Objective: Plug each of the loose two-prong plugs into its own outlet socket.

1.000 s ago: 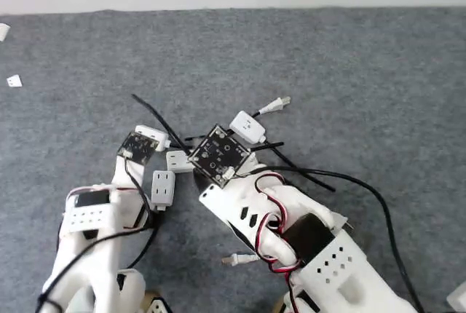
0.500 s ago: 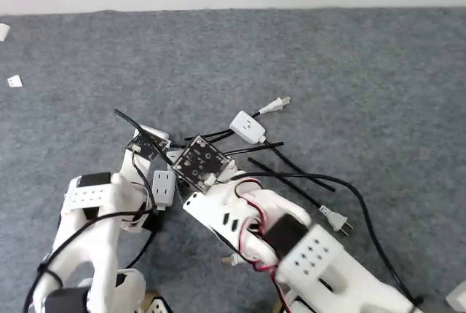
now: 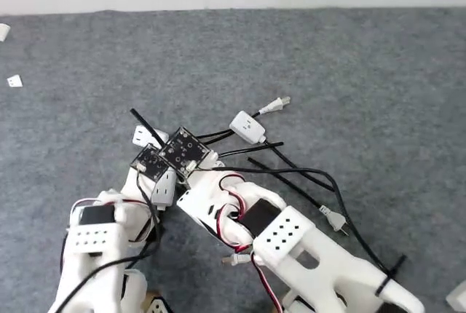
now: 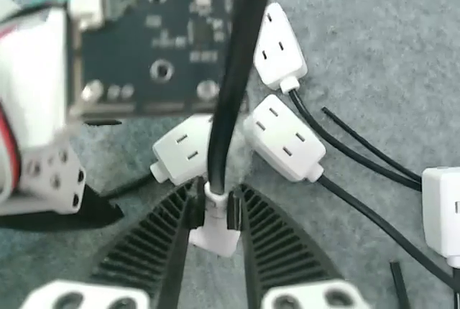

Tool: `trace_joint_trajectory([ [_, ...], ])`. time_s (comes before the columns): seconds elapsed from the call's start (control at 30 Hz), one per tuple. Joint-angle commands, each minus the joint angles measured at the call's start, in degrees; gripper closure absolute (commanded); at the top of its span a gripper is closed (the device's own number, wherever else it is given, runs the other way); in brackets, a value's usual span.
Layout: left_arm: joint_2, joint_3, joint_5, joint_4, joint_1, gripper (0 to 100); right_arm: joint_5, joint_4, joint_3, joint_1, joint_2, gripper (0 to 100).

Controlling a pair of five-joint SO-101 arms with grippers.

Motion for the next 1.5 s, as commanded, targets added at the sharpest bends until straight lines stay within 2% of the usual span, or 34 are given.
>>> trace_joint_trajectory([
  [0.0,-5.80,1.27,-0.18,-0.88,0.53,73,-4.31,-3.65,-4.04,0.22,-0.04,99.1],
  [0.13,-10.73,3.21,4.92,-1.05,0.44,73,-9.58,-8.13,-4.13,2.95,-0.04,99.1],
  [0.2,-13.63,5.05,10.37,-2.99,0.18,73,-12.57,-10.33,-4.48,3.65,0.04,99.1],
  [0.3,-19.52,7.43,21.19,-6.24,-4.13,73,-15.12,-10.95,-6.24,3.30,1.10,99.1],
  [0.37,-24.26,9.54,24.79,-7.47,-5.89,73,-15.74,-11.12,-8.44,3.21,3.38,99.1],
  [0.5,-35.08,13.58,25.93,-6.07,-6.07,73,-17.49,-10.59,-14.51,3.03,11.47,99.1],
  [0.77,-57.49,18.51,26.37,5.54,-7.03,73,-17.49,-10.59,-22.33,3.21,22.81,99.1],
  [0.97,-55.30,16.84,30.51,5.27,-11.16,73,-17.49,-11.47,-22.68,3.21,26.24,99.1],
  [1.47,-54.95,15.96,32.00,4.57,-12.57,72,-17.49,-15.16,-22.77,2.86,29.76,99.1],
])
